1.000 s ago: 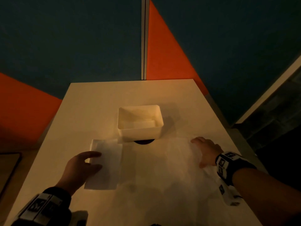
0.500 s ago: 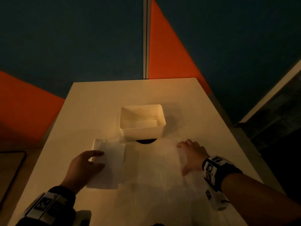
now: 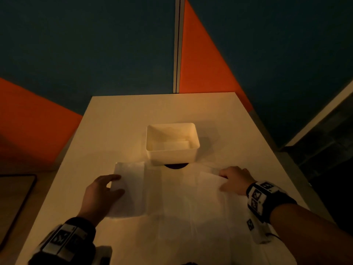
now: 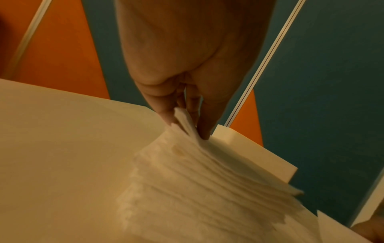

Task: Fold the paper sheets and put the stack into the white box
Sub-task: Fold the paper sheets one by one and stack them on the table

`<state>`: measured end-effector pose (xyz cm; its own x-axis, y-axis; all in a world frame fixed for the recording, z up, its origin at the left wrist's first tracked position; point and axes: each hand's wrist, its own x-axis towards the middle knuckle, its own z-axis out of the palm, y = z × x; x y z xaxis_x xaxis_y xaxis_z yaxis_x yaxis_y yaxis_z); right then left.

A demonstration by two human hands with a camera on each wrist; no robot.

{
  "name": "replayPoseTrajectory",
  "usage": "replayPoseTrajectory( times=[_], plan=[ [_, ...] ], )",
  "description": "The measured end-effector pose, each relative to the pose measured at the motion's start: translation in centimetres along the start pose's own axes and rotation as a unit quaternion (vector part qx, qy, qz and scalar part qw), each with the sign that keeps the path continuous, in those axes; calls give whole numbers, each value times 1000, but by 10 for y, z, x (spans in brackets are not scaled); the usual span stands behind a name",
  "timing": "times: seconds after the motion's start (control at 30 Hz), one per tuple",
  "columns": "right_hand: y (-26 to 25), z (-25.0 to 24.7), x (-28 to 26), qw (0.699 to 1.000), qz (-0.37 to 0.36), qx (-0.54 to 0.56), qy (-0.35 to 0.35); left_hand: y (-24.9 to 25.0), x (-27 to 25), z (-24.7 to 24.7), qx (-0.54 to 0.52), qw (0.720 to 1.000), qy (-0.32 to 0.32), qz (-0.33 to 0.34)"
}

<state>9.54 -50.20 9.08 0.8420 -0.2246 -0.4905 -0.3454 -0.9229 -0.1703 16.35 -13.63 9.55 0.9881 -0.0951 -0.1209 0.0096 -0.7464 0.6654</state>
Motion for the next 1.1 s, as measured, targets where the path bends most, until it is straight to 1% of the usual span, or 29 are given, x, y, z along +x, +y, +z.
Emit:
replayPoseTrajectory(
  times=[0.07, 0.2, 0.23, 0.3, 0.37, 0.43, 0.47, 0.5, 0.53, 0.57, 0.6, 0.63, 0.7, 0.73, 0.77, 0.83, 0.87, 0.9, 0.97, 1.0, 1.1],
  plan=[
    [2, -8, -2, 998, -23, 64, -15, -1, 2, 2, 3, 1000, 8, 2],
    [2, -28, -6, 993, -47, 108, -10, -5, 6, 5, 23, 1000, 4, 14],
    [1, -34, -9, 991, -50, 125, -4, -5, 6, 4, 43, 999, 2, 21],
    [-2, -45, -16, 983, -51, 175, 20, -2, 5, 3, 130, 991, 5, 31],
    [-11, -56, -27, 965, -62, 250, 53, 6, 2, 4, 207, 976, 31, 54],
    [-22, -64, -37, 932, -75, 347, 78, 24, 1, 5, 207, 972, 50, 101],
    [-28, -67, -42, 909, -80, 398, 89, 35, 0, 6, 172, 977, 45, 119],
    [-34, -69, -46, 884, -84, 449, 101, 46, 0, 9, 113, 986, 26, 123],
    [-40, -70, -50, 857, -84, 495, 113, 58, 0, 10, 44, 993, -8, 113],
    [-46, -71, -53, 831, -81, 536, 121, 70, -1, 12, -26, 994, -55, 89],
    [-52, -72, -56, 808, -81, 569, 129, 82, -2, 13, -98, 987, -111, 64],
    [-57, -72, -58, 788, -82, 594, 138, 93, -3, 14, -159, 973, -165, 38],
    [-66, -70, -60, 759, -90, 627, 149, 108, -5, 19, -231, 937, -263, -13],
    [-69, -69, -61, 743, -96, 644, 153, 113, -3, 23, -258, 919, -297, -37],
    [-72, -67, -61, 730, -101, 658, 155, 118, -3, 25, -297, 899, -317, -53],
    [-75, -64, -62, 718, -103, 670, 158, 128, -5, 28, -396, 859, -320, -63],
    [-76, -63, -62, 716, -104, 672, 156, 132, -5, 28, -435, 846, -303, -56],
    [-76, -62, -63, 715, -108, 675, 149, 135, -5, 29, -463, 840, -279, -45],
    [-73, -59, -64, 707, -120, 685, 128, 137, -7, 30, -495, 838, -231, -9],
    [-71, -58, -65, 706, -125, 687, 116, 138, -7, 30, -497, 841, -213, 8],
    [-64, -55, -66, 717, -134, 678, 92, 136, -8, 28, -487, 852, -188, 38]
  ],
)
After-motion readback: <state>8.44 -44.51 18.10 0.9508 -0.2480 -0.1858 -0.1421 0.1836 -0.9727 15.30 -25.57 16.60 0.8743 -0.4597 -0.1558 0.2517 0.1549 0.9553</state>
